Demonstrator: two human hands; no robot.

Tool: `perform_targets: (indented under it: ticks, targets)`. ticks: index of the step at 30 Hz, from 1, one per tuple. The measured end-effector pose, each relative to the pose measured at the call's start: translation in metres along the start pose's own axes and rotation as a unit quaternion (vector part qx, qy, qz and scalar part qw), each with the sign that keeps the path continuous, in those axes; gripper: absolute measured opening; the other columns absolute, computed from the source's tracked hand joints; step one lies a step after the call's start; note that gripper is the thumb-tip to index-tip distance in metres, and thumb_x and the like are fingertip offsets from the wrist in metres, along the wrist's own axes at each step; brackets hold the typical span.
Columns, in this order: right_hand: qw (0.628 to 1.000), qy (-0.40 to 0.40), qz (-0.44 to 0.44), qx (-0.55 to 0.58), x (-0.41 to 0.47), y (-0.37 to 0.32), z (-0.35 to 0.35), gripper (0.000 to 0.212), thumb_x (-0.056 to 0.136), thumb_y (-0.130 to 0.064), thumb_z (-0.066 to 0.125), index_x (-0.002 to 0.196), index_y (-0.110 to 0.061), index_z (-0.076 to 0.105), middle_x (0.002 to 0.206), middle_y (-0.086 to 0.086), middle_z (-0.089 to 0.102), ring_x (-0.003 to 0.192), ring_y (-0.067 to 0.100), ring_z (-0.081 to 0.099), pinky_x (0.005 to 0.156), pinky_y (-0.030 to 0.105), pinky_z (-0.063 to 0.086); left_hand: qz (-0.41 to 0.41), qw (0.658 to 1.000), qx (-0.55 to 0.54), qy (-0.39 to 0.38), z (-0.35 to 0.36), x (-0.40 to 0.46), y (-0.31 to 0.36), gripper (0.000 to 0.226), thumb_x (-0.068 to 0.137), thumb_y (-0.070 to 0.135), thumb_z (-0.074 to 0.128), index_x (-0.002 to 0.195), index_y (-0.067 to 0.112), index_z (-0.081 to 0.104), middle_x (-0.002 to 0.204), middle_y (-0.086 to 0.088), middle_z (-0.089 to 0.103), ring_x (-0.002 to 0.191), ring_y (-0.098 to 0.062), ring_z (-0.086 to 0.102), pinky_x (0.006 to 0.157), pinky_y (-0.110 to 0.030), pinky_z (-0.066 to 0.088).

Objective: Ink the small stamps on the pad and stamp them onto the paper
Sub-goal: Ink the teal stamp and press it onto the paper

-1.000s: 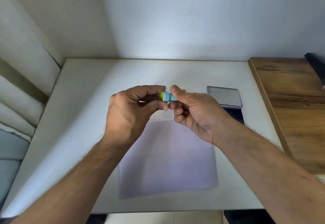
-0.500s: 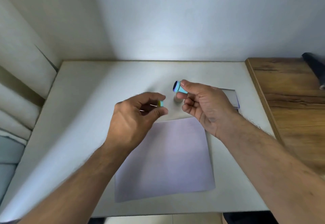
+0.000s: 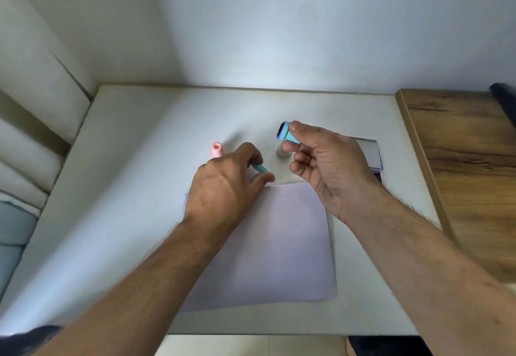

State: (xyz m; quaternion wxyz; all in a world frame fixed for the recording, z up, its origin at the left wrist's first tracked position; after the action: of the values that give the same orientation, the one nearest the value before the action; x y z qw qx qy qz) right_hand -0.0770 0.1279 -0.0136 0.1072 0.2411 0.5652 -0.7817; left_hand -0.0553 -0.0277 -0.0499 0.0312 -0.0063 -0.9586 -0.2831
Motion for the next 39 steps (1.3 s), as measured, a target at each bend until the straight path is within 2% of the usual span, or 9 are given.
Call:
perform_targets:
  ticks: [7, 10, 13, 19, 25, 29, 34, 36, 39]
  targets:
    - [1.0, -0.002, 0.006, -0.003, 0.002, 0.001, -0.001, 0.011, 0.083, -0.016, 0.077, 0.088, -0.007, 0.074, 0.069, 0.01, 0.073, 0.048, 0.008, 0.054, 0.051, 0.023, 0.052, -0.008, 1.0, 0.029, -0.003, 0.003, 0.0, -0.002, 0.021, 0.083, 0.049, 0.069, 0.092, 0.033, 0.058, 0.066, 0.012, 0.055, 0.061, -0.024, 0.059, 0.05, -0.025, 0.039]
    - [1.0, -0.004, 0.007, -0.007, 0.002, 0.003, -0.001, 0.011, 0.083, -0.017, 0.077, 0.086, -0.007, 0.074, 0.069, 0.01, 0.073, 0.05, 0.009, 0.053, 0.051, 0.023, 0.053, -0.013, 1.0, 0.008, -0.018, 0.005, 0.002, -0.007, 0.029, 0.084, 0.048, 0.067, 0.108, 0.036, 0.056, 0.094, 0.007, 0.069, 0.08, -0.027, 0.066, 0.068, -0.035, 0.054]
    - [0.999, -0.025, 0.023, 0.017, 0.002, 0.005, 0.0, 0.008, 0.086, -0.012, 0.072, 0.089, -0.005, 0.074, 0.071, 0.011, 0.074, 0.053, 0.01, 0.056, 0.052, 0.023, 0.053, -0.002, 1.0, 0.001, -0.004, 0.004, 0.004, -0.007, 0.04, 0.088, 0.05, 0.063, 0.123, 0.033, 0.056, 0.114, 0.002, 0.069, 0.09, -0.03, 0.068, 0.079, -0.039, 0.055]
    - [0.972, -0.147, 0.082, 0.165, 0.0, 0.01, 0.008, 0.021, 0.096, 0.003, 0.05, 0.095, 0.0, 0.071, 0.075, 0.015, 0.072, 0.056, 0.013, 0.056, 0.055, 0.022, 0.053, 0.027, 0.993, -0.06, 0.097, -0.004, 0.005, -0.003, 0.023, 0.092, 0.034, 0.064, 0.114, 0.029, 0.068, 0.1, 0.011, 0.075, 0.091, -0.022, 0.07, 0.078, -0.029, 0.053]
    - [0.95, -0.231, 0.061, 0.203, -0.007, 0.01, 0.016, 0.023, 0.073, 0.001, 0.058, 0.08, -0.006, 0.079, 0.08, 0.015, 0.065, 0.056, 0.014, 0.056, 0.056, 0.024, 0.053, 0.04, 0.992, -0.062, 0.098, -0.008, 0.004, -0.003, 0.02, 0.093, 0.03, 0.063, 0.112, 0.029, 0.07, 0.09, 0.008, 0.076, 0.084, -0.024, 0.07, 0.075, -0.031, 0.055]
    - [0.957, -0.229, 0.051, 0.171, -0.009, 0.007, 0.011, 0.023, 0.08, 0.003, 0.057, 0.087, -0.006, 0.078, 0.083, 0.015, 0.061, 0.057, 0.014, 0.056, 0.056, 0.025, 0.053, 0.047, 0.99, -0.074, 0.108, -0.011, 0.004, 0.001, 0.018, 0.092, 0.029, 0.066, 0.109, 0.029, 0.071, 0.092, 0.011, 0.076, 0.084, -0.023, 0.071, 0.073, -0.033, 0.056]
    - [0.996, -0.067, 0.019, 0.053, -0.008, -0.003, -0.019, 0.013, 0.085, 0.005, 0.067, 0.097, 0.001, 0.072, 0.083, 0.018, 0.076, 0.069, 0.022, 0.073, 0.062, 0.026, 0.058, 0.051, 0.991, -0.072, 0.104, -0.013, -0.002, 0.015, 0.016, 0.091, 0.032, 0.067, 0.106, 0.032, 0.072, 0.091, 0.014, 0.076, 0.085, -0.021, 0.069, 0.075, -0.03, 0.055]
    - [0.988, 0.014, -0.075, -0.133, -0.007, -0.015, -0.04, 0.014, 0.08, -0.002, 0.075, 0.093, -0.007, 0.076, 0.084, 0.012, 0.078, 0.069, 0.02, 0.075, 0.064, 0.025, 0.06, 0.055, 0.991, -0.078, 0.091, -0.013, -0.006, 0.018, 0.015, 0.091, 0.034, 0.067, 0.104, 0.034, 0.072, 0.09, 0.015, 0.076, 0.084, -0.018, 0.069, 0.077, -0.026, 0.053]
    - [0.813, 0.112, -0.242, -0.517, -0.008, -0.03, -0.067, 0.02, 0.078, -0.016, 0.077, 0.097, -0.021, 0.079, 0.086, -0.01, 0.073, 0.067, 0.001, 0.064, 0.067, 0.004, 0.046, 0.056, 0.994, -0.081, 0.056, -0.015, -0.01, 0.017, 0.014, 0.092, 0.038, 0.064, 0.104, 0.036, 0.071, 0.09, 0.015, 0.076, 0.085, -0.015, 0.069, 0.082, -0.022, 0.048]
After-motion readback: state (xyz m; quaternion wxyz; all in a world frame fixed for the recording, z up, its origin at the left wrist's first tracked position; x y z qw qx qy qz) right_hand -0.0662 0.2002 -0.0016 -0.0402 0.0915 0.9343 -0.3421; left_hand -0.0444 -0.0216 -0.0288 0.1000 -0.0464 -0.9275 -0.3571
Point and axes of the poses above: each hand's wrist, its own x-axis towards the middle knuckle, its own z-axis out of the palm, y = z × x, the point moved 2 cm from there along x, towards the middle knuckle
